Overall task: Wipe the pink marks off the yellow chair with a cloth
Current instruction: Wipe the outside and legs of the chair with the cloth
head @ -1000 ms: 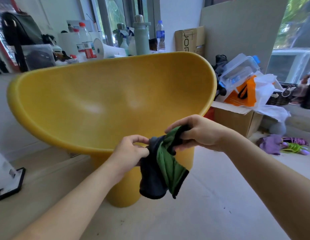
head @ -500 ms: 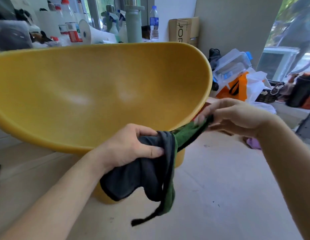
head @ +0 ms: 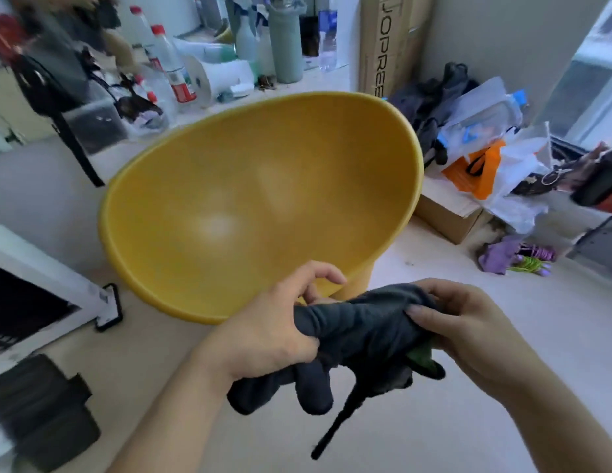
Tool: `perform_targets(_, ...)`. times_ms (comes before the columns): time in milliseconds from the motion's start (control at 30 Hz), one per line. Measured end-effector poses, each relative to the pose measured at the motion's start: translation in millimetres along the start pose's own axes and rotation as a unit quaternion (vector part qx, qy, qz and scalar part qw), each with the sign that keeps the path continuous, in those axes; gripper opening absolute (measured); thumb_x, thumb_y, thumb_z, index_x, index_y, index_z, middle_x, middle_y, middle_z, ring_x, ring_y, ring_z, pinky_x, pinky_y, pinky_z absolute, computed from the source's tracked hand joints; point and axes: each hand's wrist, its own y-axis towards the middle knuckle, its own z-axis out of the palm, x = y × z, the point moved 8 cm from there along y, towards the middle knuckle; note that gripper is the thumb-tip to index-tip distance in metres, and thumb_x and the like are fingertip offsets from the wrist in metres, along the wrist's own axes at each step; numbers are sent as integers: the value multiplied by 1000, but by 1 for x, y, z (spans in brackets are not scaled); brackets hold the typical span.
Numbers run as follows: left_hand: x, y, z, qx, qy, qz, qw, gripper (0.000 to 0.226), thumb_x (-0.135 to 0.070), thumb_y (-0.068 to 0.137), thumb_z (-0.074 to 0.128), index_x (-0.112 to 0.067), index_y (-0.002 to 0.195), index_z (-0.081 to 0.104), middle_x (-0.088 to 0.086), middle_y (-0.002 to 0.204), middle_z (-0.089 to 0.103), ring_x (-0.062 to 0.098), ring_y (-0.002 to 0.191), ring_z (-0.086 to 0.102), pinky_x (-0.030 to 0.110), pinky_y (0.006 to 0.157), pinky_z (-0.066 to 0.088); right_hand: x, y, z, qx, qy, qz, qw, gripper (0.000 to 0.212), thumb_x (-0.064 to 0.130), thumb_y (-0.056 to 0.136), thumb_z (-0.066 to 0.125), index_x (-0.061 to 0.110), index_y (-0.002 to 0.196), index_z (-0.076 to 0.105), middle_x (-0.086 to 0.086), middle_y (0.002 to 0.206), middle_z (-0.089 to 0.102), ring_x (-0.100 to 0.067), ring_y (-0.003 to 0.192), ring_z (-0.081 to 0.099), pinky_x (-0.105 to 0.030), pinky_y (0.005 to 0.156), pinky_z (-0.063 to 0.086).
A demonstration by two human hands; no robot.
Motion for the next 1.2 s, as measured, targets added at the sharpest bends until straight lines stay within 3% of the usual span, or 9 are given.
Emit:
perform_targets(200, -161, -66, -40, -126, 242, -18, 962, 21, -13, 68, 53, -33, 71, 49, -13, 76, 53, 13, 74, 51, 17, 54, 31, 199, -93, -22, 2, -8, -7, 1000, 43, -4, 95, 44, 33, 102, 63, -14, 86, 69, -23, 72, 63, -33, 65, 48)
perform_targets(400, -269, -103, -80, -248, -94, -26, 964, 45, 8, 72, 37, -32, 84, 55, 3, 73, 60, 16, 61, 52, 26, 53, 39, 308, -153, -9, 111, -254, -67, 958, 8, 37, 86, 67, 38, 92, 62, 10, 86, 68, -4, 77, 62, -22, 66, 48)
perform_targets(567, -322, -88, -106, -253, -128, 29, 958, 46, -3, 64, 35, -25, 94, 61, 2, 83, 69, 14, 83, 62, 21, 69, 46, 326, -130, -18, 93, -303, -74, 945, 65, 52, 72, 75, 53, 124, 37, 21, 107, 60, -1, 95, 60, -25, 84, 51)
perform_targets(633, -327, -82, -114, -209, -181, 36, 960, 47, 0, 64, 34, -14, 100, 61, 7, 74, 70, 19, 73, 62, 21, 61, 45, 325, -109, -12, 122, -300, -64, 944, 54, 46, 75, 71, 45, 124, 48, 17, 103, 65, -6, 94, 63, -29, 83, 52)
perform_targets(733, -317, -74, -132, -146, -230, 34, 962, 54, -7, 61, 37, -18, 106, 65, 37, 84, 58, 32, 78, 52, 38, 75, 37, 323, -78, 10, 169, -356, -68, 917, 25, 38, 80, 63, 14, 84, 64, -4, 80, 64, -22, 77, 59, -43, 72, 47)
perform_targets(867, -280, -59, -183, -78, -232, 12, 970, 45, -16, 72, 53, -21, 116, 62, 18, 97, 65, 33, 89, 59, 44, 85, 44, 353, -17, 35, 118, -368, -142, 911, 10, 24, 82, 64, 15, 78, 64, 6, 95, 54, -10, 89, 50, -32, 79, 44)
perform_targets(1000, -230, -38, -252, -16, -69, -101, 992, 44, -20, 73, 80, -24, 113, 61, 5, 104, 68, 16, 92, 67, 28, 77, 54, 379, 61, 62, 72, -335, -103, 934, 13, 16, 83, 61, 11, 73, 53, 1, 65, 53, -14, 61, 49, -38, 59, 43)
perform_targets(1100, -186, -13, -323, -118, 153, -183, 964, 34, -44, 66, 79, -18, 82, 63, 2, 80, 68, 22, 80, 65, 35, 70, 51, 386, 120, 87, 45, -300, -46, 952, 6, 15, 84, 61, 15, 80, 58, -1, 71, 60, -17, 65, 58, -31, 55, 46)
perform_targets(1200, -177, 1, -381, -334, 193, -174, 906, 30, -41, 68, 70, -17, 73, 53, 1, 68, 60, 27, 71, 58, 37, 59, 45, 371, 164, 131, 54, -119, 49, 990, 7, 10, 89, 58, 13, 95, 60, -10, 83, 64, -21, 70, 63, -30, 51, 48)
